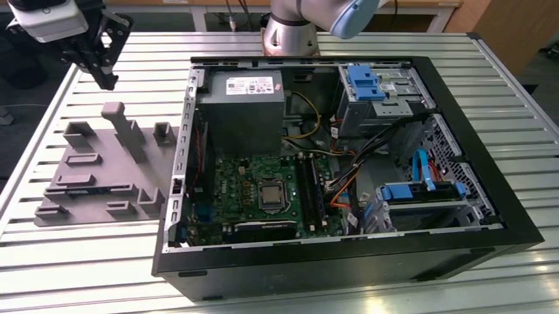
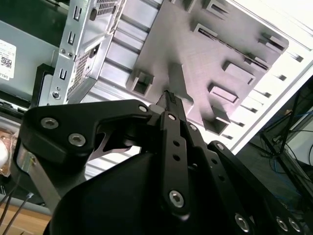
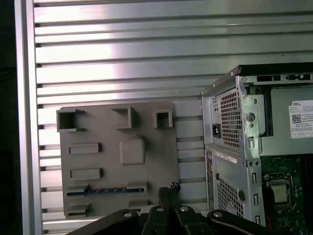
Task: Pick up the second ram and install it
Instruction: 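Reach for the second ram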
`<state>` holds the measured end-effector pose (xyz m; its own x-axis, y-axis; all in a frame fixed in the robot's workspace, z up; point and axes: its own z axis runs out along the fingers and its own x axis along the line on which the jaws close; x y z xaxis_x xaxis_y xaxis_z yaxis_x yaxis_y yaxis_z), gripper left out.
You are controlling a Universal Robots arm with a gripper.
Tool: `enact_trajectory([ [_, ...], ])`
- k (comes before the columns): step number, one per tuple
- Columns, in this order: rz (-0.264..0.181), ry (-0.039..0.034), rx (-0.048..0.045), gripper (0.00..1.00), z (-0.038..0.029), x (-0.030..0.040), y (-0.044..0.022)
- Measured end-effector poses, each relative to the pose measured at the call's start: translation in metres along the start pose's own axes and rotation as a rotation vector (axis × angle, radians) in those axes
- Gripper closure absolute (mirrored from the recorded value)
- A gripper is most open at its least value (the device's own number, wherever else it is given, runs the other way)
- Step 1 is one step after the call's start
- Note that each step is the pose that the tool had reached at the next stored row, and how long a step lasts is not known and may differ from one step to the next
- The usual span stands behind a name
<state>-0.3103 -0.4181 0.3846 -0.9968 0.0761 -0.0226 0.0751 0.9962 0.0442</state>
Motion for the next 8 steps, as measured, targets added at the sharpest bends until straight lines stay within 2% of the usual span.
enact_trajectory([
  [8,0.0,0.0002,0.0,0.89,0.0012,0.0095,-0.0094],
])
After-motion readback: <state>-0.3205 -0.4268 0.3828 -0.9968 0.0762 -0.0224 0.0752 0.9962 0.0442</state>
